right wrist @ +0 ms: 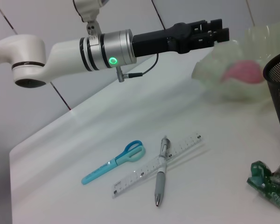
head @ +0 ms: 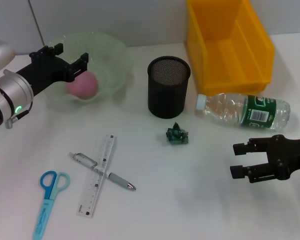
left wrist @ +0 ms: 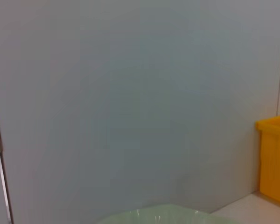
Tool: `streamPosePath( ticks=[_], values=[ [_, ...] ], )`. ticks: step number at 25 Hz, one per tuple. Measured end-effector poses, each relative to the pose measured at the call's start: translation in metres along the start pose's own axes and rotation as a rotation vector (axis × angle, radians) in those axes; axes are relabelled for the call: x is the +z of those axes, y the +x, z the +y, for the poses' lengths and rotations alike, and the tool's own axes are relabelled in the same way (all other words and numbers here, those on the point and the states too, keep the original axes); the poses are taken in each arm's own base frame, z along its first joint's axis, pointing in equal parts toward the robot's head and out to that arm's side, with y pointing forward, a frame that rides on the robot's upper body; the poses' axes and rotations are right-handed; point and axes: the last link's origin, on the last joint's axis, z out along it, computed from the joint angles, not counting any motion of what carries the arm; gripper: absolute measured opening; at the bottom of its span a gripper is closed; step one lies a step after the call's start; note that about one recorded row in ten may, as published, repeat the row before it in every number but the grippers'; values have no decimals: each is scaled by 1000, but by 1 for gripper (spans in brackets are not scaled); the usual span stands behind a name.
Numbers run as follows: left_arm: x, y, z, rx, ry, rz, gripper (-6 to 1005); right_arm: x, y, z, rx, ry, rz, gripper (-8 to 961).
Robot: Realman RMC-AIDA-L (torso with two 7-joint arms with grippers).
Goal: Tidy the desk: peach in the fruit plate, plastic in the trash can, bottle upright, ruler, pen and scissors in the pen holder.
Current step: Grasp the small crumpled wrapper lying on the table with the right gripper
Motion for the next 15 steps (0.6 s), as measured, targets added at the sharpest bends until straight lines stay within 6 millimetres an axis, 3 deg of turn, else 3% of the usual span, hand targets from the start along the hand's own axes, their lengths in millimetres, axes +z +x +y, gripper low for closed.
streamPosePath(
  ticks=[7, 9, 11, 12, 13, 15],
  values=[
    [0, 2, 2, -17, -14, 13, 846, 0, 1, 0, 1, 4, 2, 815],
    [-4, 5, 6, -60, -62, 43, 845, 0, 1, 0, 1, 4, 2, 815],
    [-13, 11, 13, -107, -158, 91, 844, 0, 1, 0, 2, 6, 2, 815],
    [-28, 18, 20, -143, -284, 137, 843, -1, 2, -1, 3, 7, 2, 815],
    [-28, 18, 20, -143, -284, 137, 842, -1, 2, -1, 3, 7, 2, 815],
    [-53, 25, 26, -158, -442, 155, 841, -2, 1, -1, 2, 10, 4, 815]
  ],
)
